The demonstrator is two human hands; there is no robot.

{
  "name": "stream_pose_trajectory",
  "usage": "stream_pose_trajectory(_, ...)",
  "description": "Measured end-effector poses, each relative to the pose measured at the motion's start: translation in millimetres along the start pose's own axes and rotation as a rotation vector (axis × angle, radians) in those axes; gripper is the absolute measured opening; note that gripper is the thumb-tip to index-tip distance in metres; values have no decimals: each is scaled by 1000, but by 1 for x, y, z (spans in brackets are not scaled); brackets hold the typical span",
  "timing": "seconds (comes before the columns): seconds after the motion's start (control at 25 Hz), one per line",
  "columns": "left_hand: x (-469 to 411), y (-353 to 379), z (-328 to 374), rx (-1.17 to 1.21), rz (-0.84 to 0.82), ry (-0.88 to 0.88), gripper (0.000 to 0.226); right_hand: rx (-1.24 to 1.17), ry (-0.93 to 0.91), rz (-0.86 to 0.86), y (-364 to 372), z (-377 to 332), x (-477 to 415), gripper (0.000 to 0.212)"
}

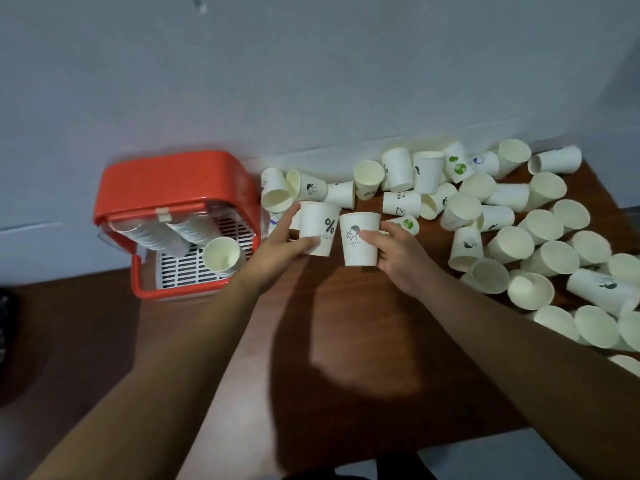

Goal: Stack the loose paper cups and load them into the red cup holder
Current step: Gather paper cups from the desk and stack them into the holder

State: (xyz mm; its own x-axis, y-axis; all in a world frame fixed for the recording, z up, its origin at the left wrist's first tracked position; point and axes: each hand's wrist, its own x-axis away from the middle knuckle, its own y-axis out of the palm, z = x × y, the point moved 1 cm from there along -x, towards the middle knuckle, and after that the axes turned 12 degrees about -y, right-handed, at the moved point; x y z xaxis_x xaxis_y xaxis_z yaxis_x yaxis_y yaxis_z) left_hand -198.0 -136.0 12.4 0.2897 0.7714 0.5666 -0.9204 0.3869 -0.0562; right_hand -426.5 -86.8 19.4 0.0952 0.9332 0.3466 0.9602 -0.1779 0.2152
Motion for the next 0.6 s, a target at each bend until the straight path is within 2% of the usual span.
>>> stream_pose_trajectory(0.12,20,-39,-12,-29,-4,29,84,15,-37,-39,42,2,1,52)
stream_pose_trajectory(0.24,46,-73,-21,-13,114,58,71,88,-65,-103,86,6,5,55)
stream_pose_trajectory(0.36,61,-104,-28,31,254,105,59,80,-72,-141,128,11,8,47)
stream_pose_trajectory(0.48,67,-132,-31,23,372,139,60,92,-76,-128,157,18,7,63)
stream_pose_trajectory(0.6,66,-149,-37,-70,471,158,66,125,-85,-97,164,24,6,69)
